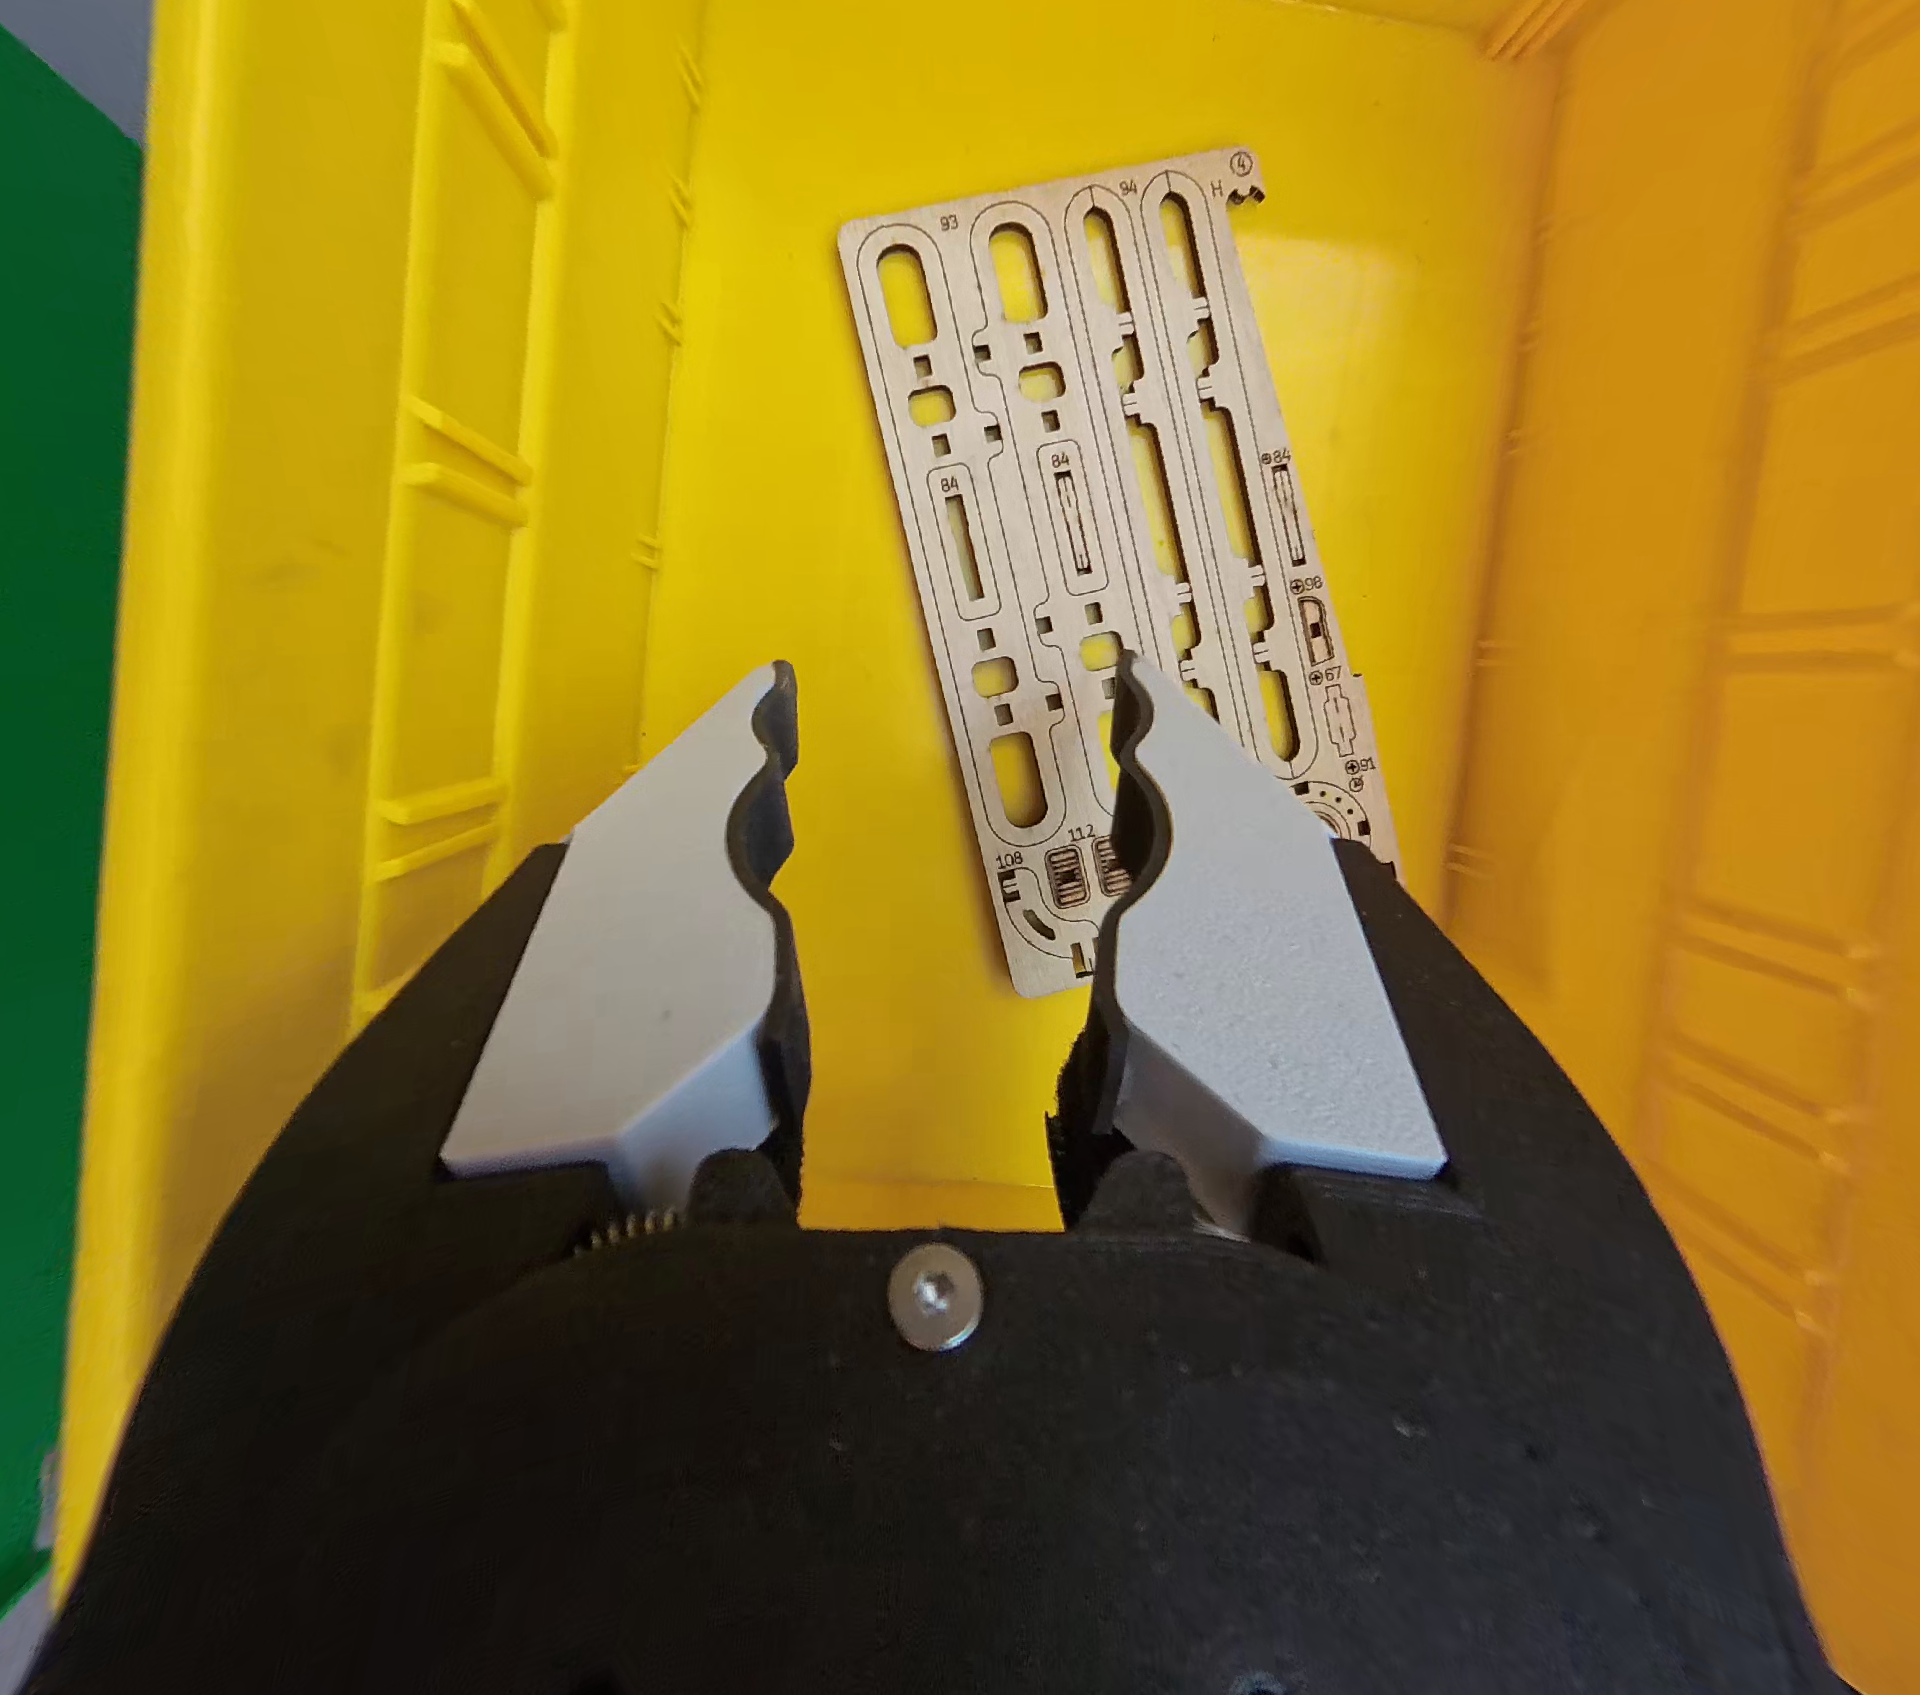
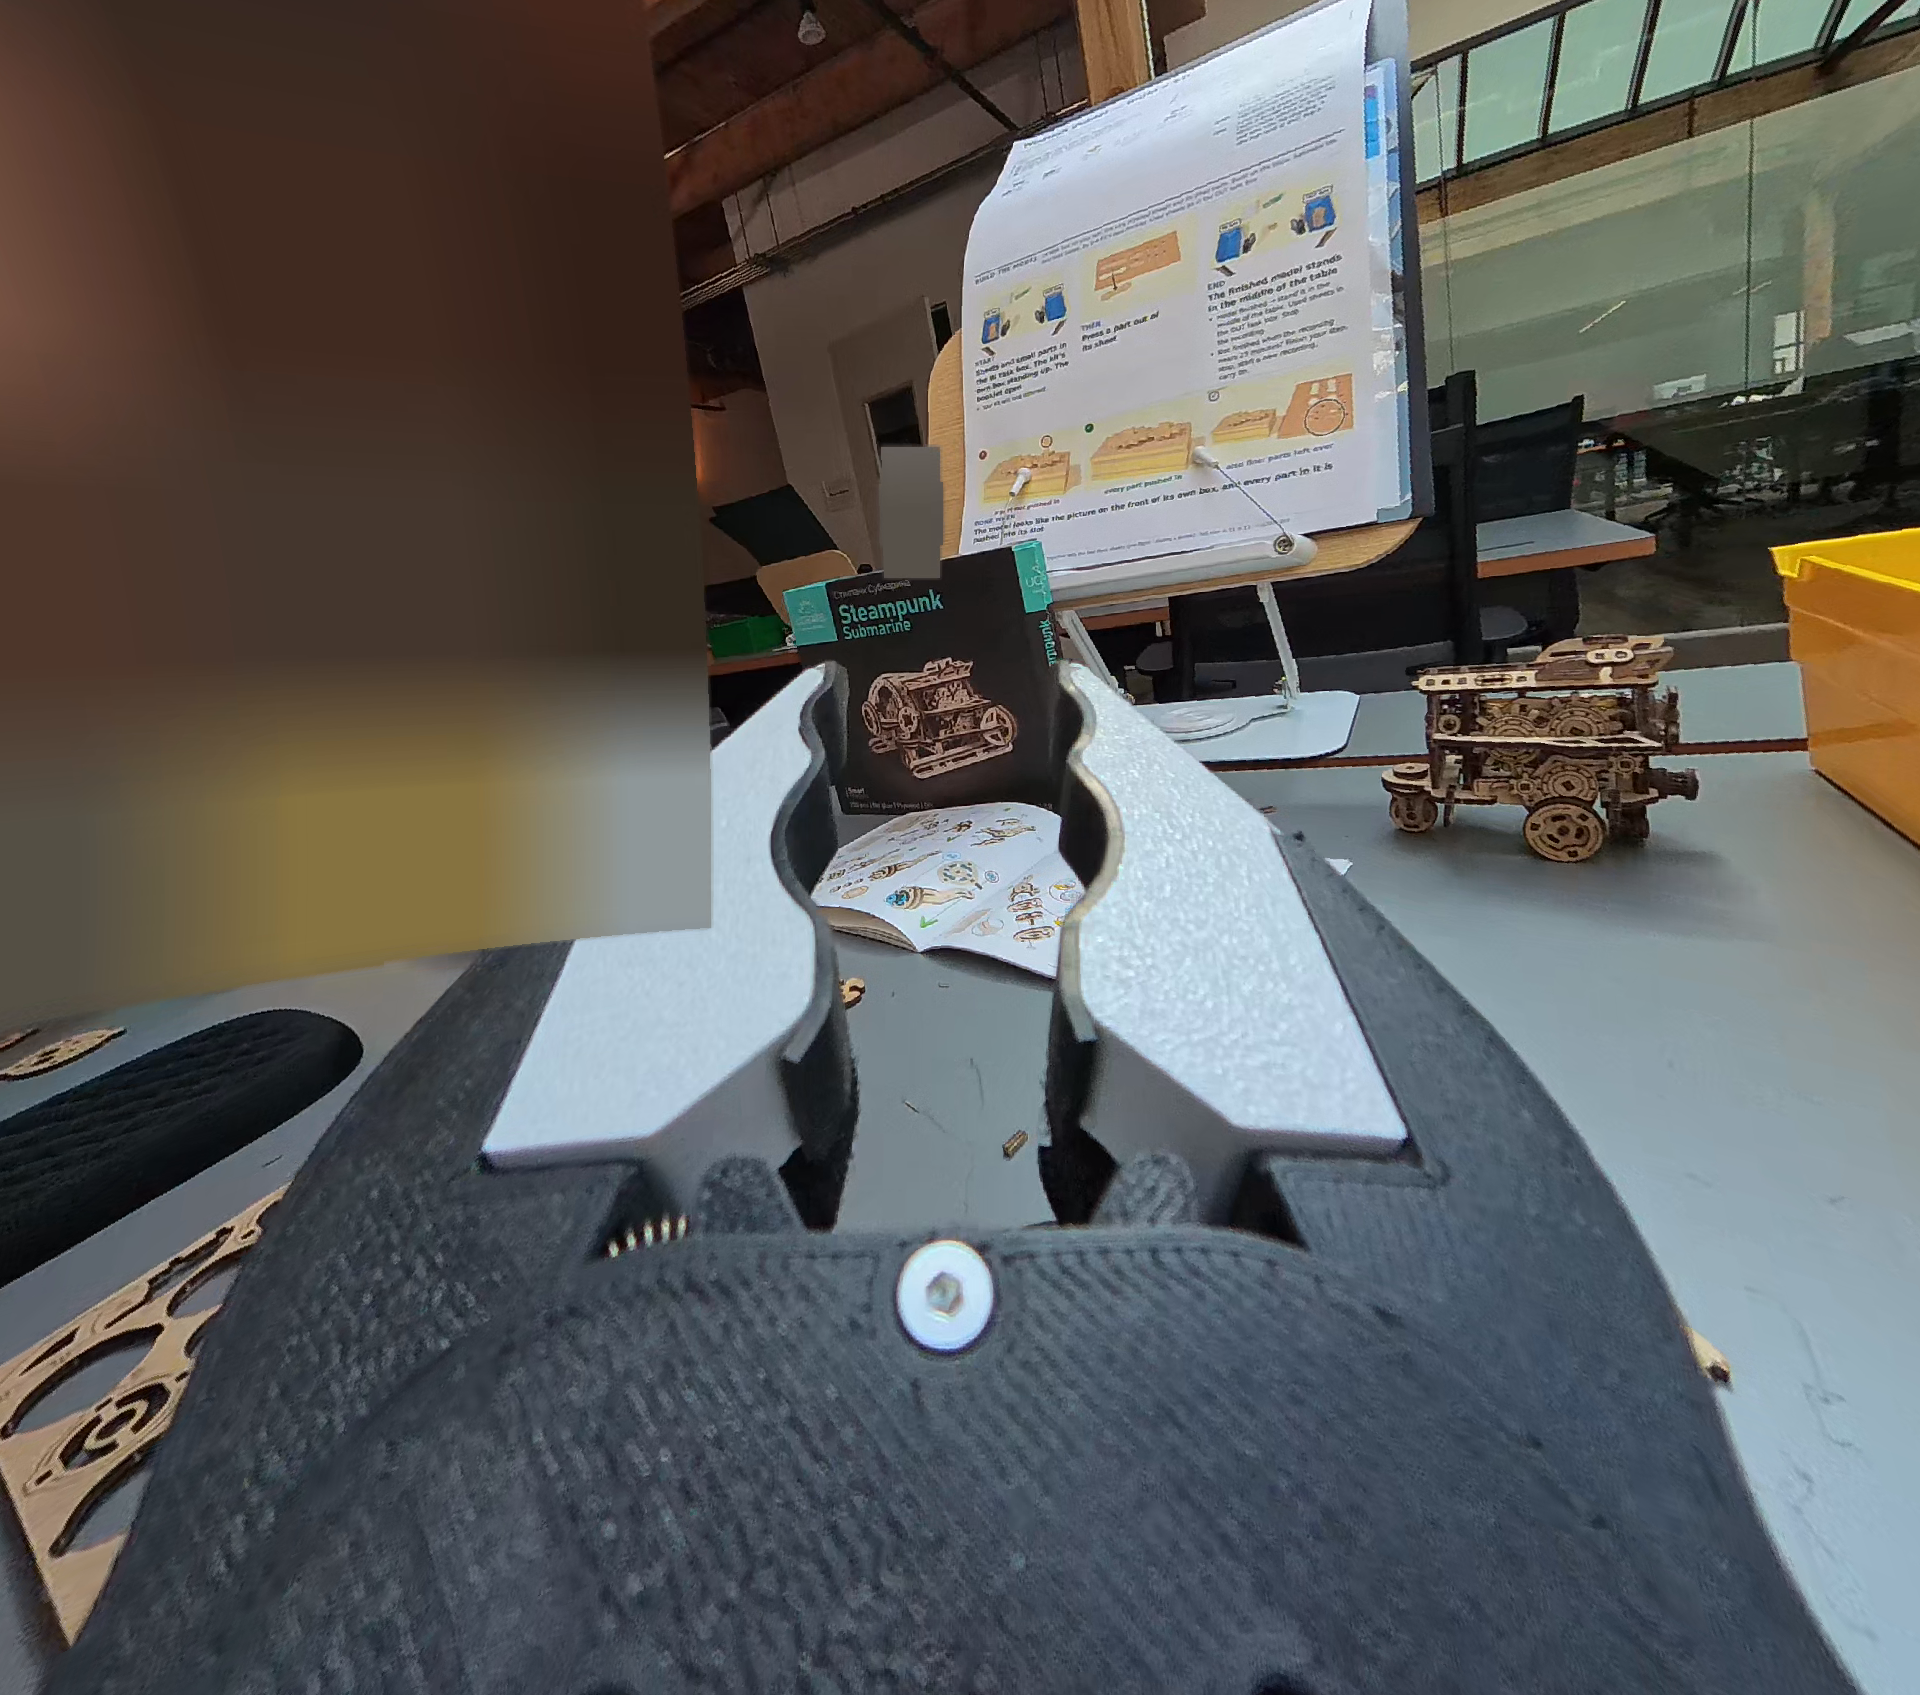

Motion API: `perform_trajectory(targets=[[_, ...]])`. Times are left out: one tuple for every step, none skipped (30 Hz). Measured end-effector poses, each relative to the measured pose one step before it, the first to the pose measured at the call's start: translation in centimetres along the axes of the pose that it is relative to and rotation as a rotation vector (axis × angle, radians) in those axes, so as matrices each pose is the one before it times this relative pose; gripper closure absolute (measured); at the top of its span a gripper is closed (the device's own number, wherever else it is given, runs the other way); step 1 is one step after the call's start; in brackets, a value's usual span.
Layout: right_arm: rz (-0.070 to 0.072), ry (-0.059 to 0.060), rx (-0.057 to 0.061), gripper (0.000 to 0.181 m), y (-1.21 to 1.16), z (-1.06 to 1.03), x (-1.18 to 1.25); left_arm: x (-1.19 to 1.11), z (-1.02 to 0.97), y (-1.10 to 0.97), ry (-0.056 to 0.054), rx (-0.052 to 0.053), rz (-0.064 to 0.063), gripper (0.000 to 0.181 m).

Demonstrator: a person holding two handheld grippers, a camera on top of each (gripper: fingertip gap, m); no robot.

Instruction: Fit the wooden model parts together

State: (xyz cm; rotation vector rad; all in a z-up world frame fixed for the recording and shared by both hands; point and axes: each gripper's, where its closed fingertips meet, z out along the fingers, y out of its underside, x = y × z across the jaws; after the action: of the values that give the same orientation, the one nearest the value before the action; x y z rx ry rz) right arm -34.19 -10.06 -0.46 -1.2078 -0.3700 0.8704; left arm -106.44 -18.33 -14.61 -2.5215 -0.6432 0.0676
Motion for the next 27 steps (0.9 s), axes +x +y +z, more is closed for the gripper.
perform_trajectory(targets=[[-0.0077, -0.0059, 0.0052, 0.143, -0.093, -0.014, -0.236, -0.097, -0.108, -0.163, -0.0041, -0.0003, 0.0142, 0.123], [-0.0098, -0.0037, 0.0049, 0.143, -0.071, -0.004, -0.215, -0.096, -0.043, -0.067, -0.0034, -0.0049, 0.0172, 0.125], [-0.0148, 0.0017, 0.0021, 0.143, -0.035, -0.036, -0.134, -0.144, 0.058, 0.058, -0.0031, -0.0108, 0.0126, 0.128], [-0.0163, 0.0042, 0.0036, 0.143, -0.080, -0.043, -0.070, -0.117, 0.157, 0.165, 0.0005, -0.0175, 0.0035, 0.131], [-0.0140, 0.0039, 0.0067, 0.143, -0.116, -0.066, -0.067, -0.046, 0.231, 0.142, 0.0080, -0.0178, 0.0007, 0.134], [-0.0120, 0.0014, 0.0040, 0.143, -0.069, -0.016, -0.084, -0.017, 0.291, -0.026, 0.0107, -0.0088, 0.0054, 0.136], [-0.0101, 0.0006, -0.0047, 0.143, 0.095, 0.041, -0.088, -0.131, 0.303, -0.121, 0.0031, -0.0060, 0.0059, 0.136], [-0.0098, 0.0012, -0.0120, 0.143, 0.209, 0.082, -0.071, -0.177, 0.334, -0.125, 0.0001, -0.0085, 0.0017, 0.138], [-0.0138, 0.0017, -0.0124, 0.143, 0.203, 0.100, -0.095, -0.162, 0.374, -0.103, 0.0002, -0.0124, -0.0016, 0.139], [-0.0169, 0.0057, -0.0118, 0.143, 0.188, 0.091, -0.060, -0.117, 0.317, -0.042, 0.0005, -0.0164, -0.0007, 0.139], [-0.0203, 0.0091, -0.0108, 0.143, 0.161, 0.076, -0.012, -0.064, 0.059, -0.268, 0.0036, -0.0046, -0.0007, 0.140], [-0.0221, 0.0074, -0.0081, 0.143, 0.112, 0.072, -0.060, -0.024, -0.035, -0.240, 0.0056, -0.0067, -0.0021, 0.141], [-0.0190, 0.0028, -0.0075, 0.142, 0.112, 0.062, -0.111, 0.055, -0.078, -0.239, 0.0093, -0.0050, 0.0010, 0.142], [-0.0151, 0.0018, -0.0093, 0.142, 0.138, 0.070, -0.118, 0.105, -0.092, -0.152, 0.0103, -0.0087, 0.0078, 0.143], [-0.0138, 0.0034, -0.0090, 0.142, 0.138, 0.069, -0.062, -0.058, -0.103, -0.113, -0.0007, -0.0113, 0.0089, 0.144], [-0.0125, 0.0051, -0.0086, 0.142, 0.135, 0.062, -0.028, -0.092, -0.118, -0.225, -0.0022, -0.0039, 0.0056, 0.145], [-0.0094, 0.0025, -0.0096, 0.142, 0.157, 0.090, -0.024, -0.022, -0.112, -0.414, 0.0043, 0.0059, -0.0032, 0.146], [-0.0057, -0.0008, -0.0097, 0.142, 0.171, 0.101, -0.069, 0.045, -0.048, -0.515, 0.0091, 0.0104, -0.0115, 0.147], [-0.0051, -0.0028, -0.0088, 0.142, 0.143, 0.097, -0.100, 0.154, 0.028, -0.556, 0.0140, 0.0118, -0.0131, 0.148], [-0.0070, -0.0006, -0.0076, 0.142, 0.113, 0.065, -0.069, 0.127, 0.125, -0.468, 0.0094, 0.0063, -0.0122, 0.149], [-0.0100, 0.0030, -0.0053, 0.142, 0.072, 0.023, -0.038, -0.019, 0.169, -0.376, -0.0048, -0.0019, -0.0087, 0.150], [-0.0105, 0.0018, -0.0015, 0.142, 0.003, -0.006, -0.063, -0.107, 0.170, -0.406, -0.0176, 0.0015, 0.0011, 0.150], [-0.0078, 0.0005, 0.0001, 0.142, -0.012, -0.011, -0.072, -0.170, 0.167, -0.452, -0.0268, 0.0057, 0.0066, 0.150], [-0.0052, 0.0011, -0.0016, 0.142, 0.018, -0.007, -0.026, -0.252, 0.153, -0.416, -0.0323, 0.0045, 0.0060, 0.151], [-0.0037, 0.0028, -0.0048, 0.142, 0.076, 0.019, 0.006, -0.149, 0.209, -0.269, -0.0245, -0.0039, 0.0063, 0.152], [-0.0023, 0.0026, -0.0061, 0.142, 0.108, 0.015, 0.028, 0.075, 0.261, -0.033, -0.0081, -0.0180, 0.0058, 0.153], [-0.0007, 0.0007, -0.0040, 0.142, 0.069, 0.034, 0.004, 0.149, 0.266, 0.175, -0.0008, -0.0283, 0.0028, 0.153]])
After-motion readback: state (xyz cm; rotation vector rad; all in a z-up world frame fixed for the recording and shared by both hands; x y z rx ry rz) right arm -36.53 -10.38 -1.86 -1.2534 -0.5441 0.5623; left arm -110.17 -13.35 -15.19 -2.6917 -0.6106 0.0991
